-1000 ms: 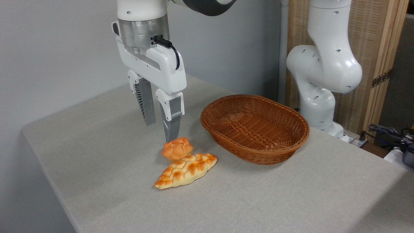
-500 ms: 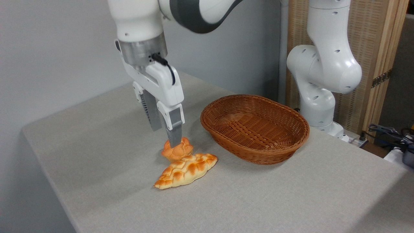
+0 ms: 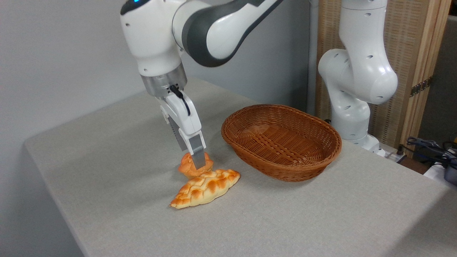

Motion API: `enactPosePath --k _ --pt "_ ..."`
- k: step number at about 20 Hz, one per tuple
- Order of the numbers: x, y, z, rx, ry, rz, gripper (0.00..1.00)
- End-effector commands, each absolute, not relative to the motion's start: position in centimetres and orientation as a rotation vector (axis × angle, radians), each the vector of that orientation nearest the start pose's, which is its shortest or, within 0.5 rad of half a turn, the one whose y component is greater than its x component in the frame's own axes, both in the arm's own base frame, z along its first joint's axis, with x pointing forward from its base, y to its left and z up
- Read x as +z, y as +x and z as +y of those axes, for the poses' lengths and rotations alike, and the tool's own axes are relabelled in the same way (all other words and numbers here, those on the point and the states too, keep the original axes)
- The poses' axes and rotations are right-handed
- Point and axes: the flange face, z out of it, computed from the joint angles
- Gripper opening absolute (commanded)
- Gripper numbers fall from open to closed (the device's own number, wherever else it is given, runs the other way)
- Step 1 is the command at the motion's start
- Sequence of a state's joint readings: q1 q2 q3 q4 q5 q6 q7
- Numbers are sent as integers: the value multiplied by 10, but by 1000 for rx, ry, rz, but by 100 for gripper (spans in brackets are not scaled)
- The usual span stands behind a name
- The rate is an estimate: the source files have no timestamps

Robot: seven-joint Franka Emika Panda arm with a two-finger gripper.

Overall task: Put bread into the basket
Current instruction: 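Close the gripper on the round roll and lift it slightly, then carry the held roll up and over the wicker basket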

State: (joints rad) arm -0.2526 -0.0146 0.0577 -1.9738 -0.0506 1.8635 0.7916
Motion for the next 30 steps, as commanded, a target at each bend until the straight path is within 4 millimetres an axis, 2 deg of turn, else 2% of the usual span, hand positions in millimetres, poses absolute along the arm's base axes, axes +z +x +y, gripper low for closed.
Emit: enactPosePath --k 1,10,17,20,22,23,30 --pt "448 519 -122 103 -2807 1576 100" --pt "420 522 -145 149 -2777 1632 100" --pt "417 523 -149 143 -2771 1639 98" --pt "416 522 -151 150 -2769 1644 73" --pt "417 522 -153 153 -2764 1653 52" --pt "417 522 -153 152 -2760 1659 47" --pt "419 522 -153 149 -2754 1670 47"
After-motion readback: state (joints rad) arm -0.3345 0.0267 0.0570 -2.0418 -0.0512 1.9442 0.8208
